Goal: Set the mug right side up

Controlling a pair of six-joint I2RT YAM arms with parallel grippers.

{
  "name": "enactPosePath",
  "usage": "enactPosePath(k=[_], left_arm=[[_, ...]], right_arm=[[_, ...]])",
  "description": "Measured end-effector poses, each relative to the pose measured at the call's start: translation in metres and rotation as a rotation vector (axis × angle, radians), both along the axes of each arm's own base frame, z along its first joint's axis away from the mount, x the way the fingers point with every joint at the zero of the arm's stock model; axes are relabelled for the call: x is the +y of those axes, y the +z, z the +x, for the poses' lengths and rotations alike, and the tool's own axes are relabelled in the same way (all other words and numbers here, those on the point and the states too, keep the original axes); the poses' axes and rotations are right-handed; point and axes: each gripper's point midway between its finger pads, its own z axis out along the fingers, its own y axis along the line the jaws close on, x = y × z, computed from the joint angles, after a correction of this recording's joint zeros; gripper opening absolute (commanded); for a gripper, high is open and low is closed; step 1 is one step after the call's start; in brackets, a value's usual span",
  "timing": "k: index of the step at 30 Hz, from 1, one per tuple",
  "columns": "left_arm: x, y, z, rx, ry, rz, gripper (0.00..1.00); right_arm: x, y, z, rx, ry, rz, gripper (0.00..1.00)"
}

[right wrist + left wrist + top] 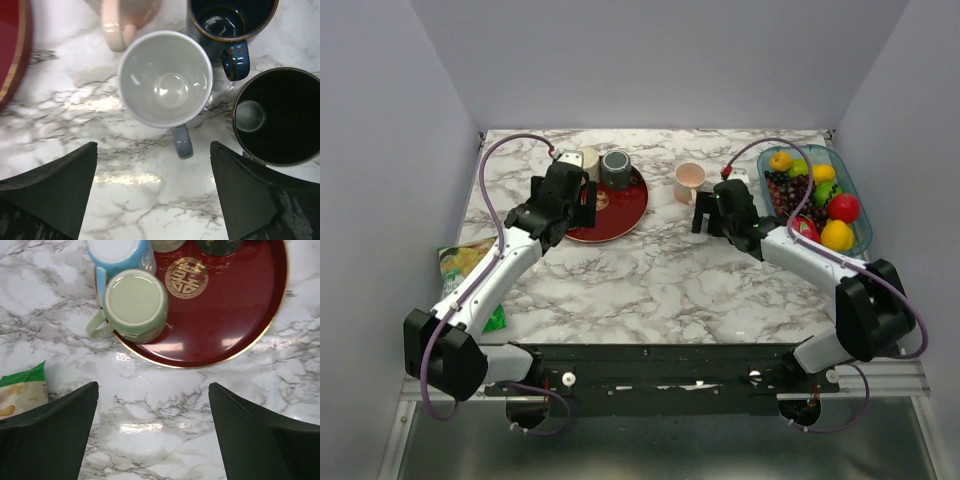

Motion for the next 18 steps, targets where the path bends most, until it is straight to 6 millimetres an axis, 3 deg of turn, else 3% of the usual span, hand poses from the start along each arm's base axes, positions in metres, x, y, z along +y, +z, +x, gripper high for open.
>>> enactPosePath(k=[5,8,12,18], left_arm=[[0.028,-0.013,0.008,0.047,0.01,0.091,0.99],[0.037,-0.018,0.012,0.063,-0.018,0.152,0.99],[0.035,-0.03,0.024,0.088,-0.124,0.194,0.99],[0.028,-0.037,0.034,0.052,-0.267,0.18,0.99]], right_arm=[[0.011,0.053,-0.005,-0.079,0.051,0.098,1.0],[0.017,0.075,-0.013,-0.107,0.085,0.161,1.0],[0.027,0.092,-0.024,-0.116,0.143,0.226,1.0],[0.03,0.101,-0.047,-0.108,0.208,0.272,1.0]])
